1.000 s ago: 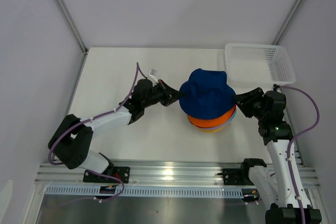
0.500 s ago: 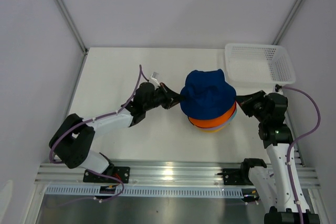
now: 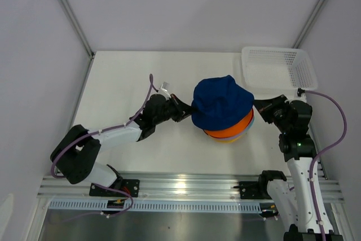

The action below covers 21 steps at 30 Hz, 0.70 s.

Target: Stack the hats

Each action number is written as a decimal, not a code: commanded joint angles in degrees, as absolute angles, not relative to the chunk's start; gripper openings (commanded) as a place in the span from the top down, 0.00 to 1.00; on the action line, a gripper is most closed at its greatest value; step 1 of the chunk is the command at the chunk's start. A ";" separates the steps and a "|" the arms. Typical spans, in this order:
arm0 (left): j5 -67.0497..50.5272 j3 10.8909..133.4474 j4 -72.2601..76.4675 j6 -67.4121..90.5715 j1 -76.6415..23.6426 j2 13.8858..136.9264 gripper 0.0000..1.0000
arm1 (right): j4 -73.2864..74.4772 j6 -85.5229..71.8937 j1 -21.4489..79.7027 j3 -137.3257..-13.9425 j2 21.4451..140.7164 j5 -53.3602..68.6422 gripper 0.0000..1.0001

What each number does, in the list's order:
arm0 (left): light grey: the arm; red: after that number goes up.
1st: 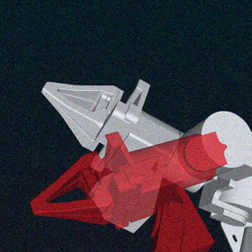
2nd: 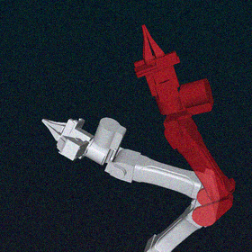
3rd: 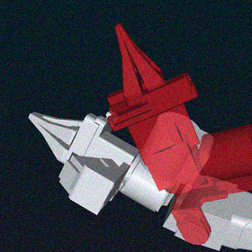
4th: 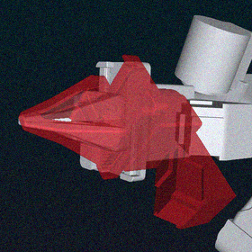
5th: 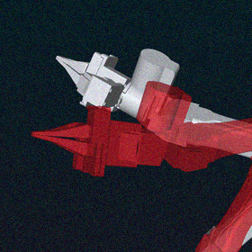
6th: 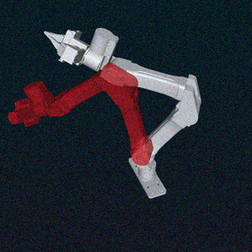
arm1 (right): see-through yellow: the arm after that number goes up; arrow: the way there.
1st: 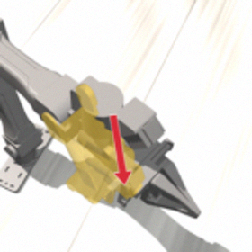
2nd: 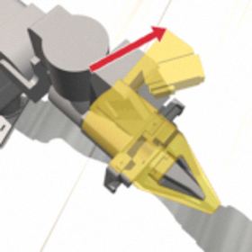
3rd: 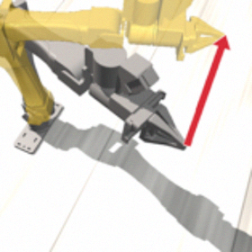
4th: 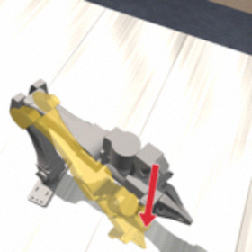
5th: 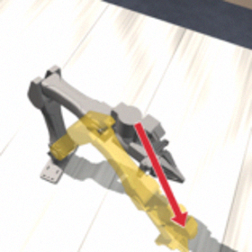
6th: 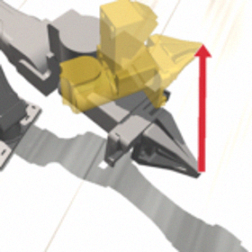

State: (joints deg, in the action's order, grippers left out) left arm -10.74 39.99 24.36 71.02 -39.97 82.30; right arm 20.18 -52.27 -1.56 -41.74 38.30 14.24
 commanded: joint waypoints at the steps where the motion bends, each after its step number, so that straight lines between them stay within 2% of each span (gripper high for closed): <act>1: -8.96 38.59 26.10 68.82 -41.65 81.56 0.99 | 24.16 -49.14 -1.58 -43.68 35.96 12.75 1.00; 21: -6.68 40.43 25.32 62.06 -45.61 92.28 0.98 | 34.19 -42.89 -2.11 -35.16 40.07 6.95 1.00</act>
State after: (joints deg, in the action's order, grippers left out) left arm -7.79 39.90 29.10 66.87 -44.69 89.73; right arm 27.59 -46.22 -1.56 -37.30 38.35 10.96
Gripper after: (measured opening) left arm 0.015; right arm 0.009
